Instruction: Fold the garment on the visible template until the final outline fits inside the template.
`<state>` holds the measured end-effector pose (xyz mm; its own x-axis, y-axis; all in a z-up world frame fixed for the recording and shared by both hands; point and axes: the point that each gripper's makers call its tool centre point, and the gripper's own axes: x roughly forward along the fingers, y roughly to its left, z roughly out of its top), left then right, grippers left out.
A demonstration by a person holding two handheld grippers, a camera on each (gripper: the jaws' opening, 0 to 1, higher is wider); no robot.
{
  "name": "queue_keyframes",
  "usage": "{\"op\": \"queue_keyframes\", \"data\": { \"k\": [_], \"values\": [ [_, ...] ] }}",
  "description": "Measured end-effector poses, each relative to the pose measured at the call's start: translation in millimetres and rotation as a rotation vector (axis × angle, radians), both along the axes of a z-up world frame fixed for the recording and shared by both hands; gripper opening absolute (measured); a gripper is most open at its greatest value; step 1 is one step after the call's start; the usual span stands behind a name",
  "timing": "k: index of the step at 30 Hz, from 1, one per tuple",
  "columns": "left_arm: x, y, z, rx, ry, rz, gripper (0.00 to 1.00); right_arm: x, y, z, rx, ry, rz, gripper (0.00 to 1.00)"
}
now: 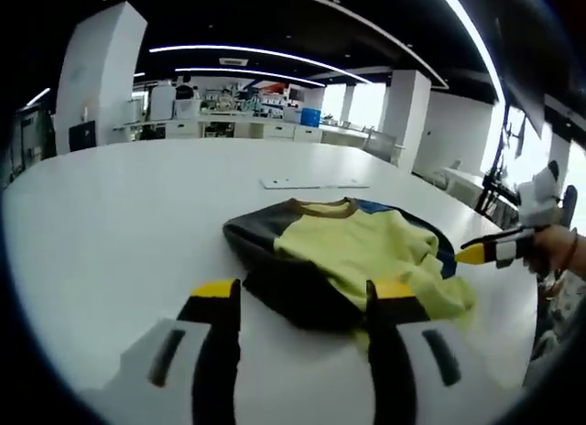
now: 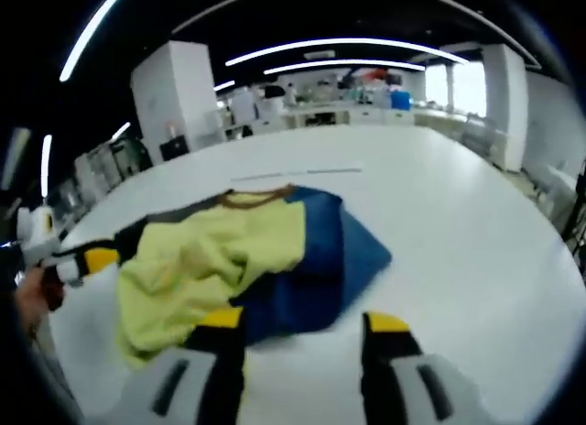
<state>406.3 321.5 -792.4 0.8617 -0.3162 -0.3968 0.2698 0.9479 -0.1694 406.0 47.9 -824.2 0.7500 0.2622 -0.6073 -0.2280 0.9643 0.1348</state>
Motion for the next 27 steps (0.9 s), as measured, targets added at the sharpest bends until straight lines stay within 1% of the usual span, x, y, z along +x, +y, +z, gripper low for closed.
{"op": "queue_keyframes", "data": {
  "k": [3,5,6,8,10,11,13,14,15,16,17,18,19,21,23,25,27],
  "values": [
    [-4.6,-4.0,-4.5,-0.018,0.010,0.011,0.42,-2.9,-2.8,-4.1,-0.015,-0.008,-0.040,0.35],
    [-6.6,-4.9,-6.4,-0.030,0.007,0.014,0.36,-8.0,0.6,-8.5,-0.031,-0.006,-0.042,0.33],
    [-7.4,-7.8,-4.0,-0.039,-0.014,0.006,0.34,-9.9,2.7,-10.0,-0.023,-0.005,-0.050,0.33],
    [-8.1,-7.9,-6.2,-0.027,-0.014,0.004,0.30,-10.5,6.6,-10.7,0.005,-0.015,-0.069,0.31],
    [-6.7,-5.9,-7.5,-0.023,-0.013,0.005,0.27,-5.7,9.4,-11.1,0.004,-0.040,-0.069,0.26],
    [-6.2,-5.8,-7.5,-0.030,-0.015,0.006,0.26,-6.8,12.6,-11.8,0.004,-0.041,-0.069,0.23],
    [-6.6,-8.5,-7.0,-0.051,-0.012,0.008,0.23,-6.5,17.1,-13.6,0.013,-0.041,-0.067,0.20],
    [-7.5,-9.6,-7.8,-0.055,-0.005,0.003,0.20,-5.5,19.8,-15.1,0.012,-0.051,-0.068,0.18],
    [-8.3,-10.9,-9.4,-0.056,0.004,-0.004,0.17,-4.9,21.1,-17.6,0.008,-0.046,-0.066,0.16],
    [-9.6,-12.6,-12.5,-0.055,0.018,-0.016,0.12,-4.5,21.8,-18.8,0.009,-0.047,-0.066,0.14],
    [-10.0,-12.8,-13.0,-0.053,0.018,-0.018,0.08,-3.6,22.4,-19.5,0.012,-0.049,-0.066,0.10],
    [-10.4,-13.3,-13.6,-0.047,0.017,-0.024,0.05,-2.6,22.6,-20.0,0.011,-0.055,-0.069,0.07],
    [-11.4,-13.0,-15.0,-0.022,0.018,-0.035,0.00,-2.4,22.3,-19.5,0.004,-0.058,-0.065,0.03],
    [-11.8,-11.4,-17.1,0.027,0.015,-0.047,0.00,-1.4,21.5,-18.6,-0.014,-0.067,-0.057,0.00],
    [-13.4,-13.1,-17.2,0.047,0.015,-0.062,0.00,-0.3,21.0,-18.7,-0.026,-0.068,-0.046,0.00],
    [-15.2,-12.7,-15.4,0.043,0.015,-0.064,0.00,1.4,18.7,-18.6,-0.024,-0.065,-0.052,0.00],
    [-15.9,-10.1,-11.7,0.024,0.010,-0.063,0.00,1.0,14.9,-17.6,-0.034,-0.066,-0.049,0.00]
  ]
}}
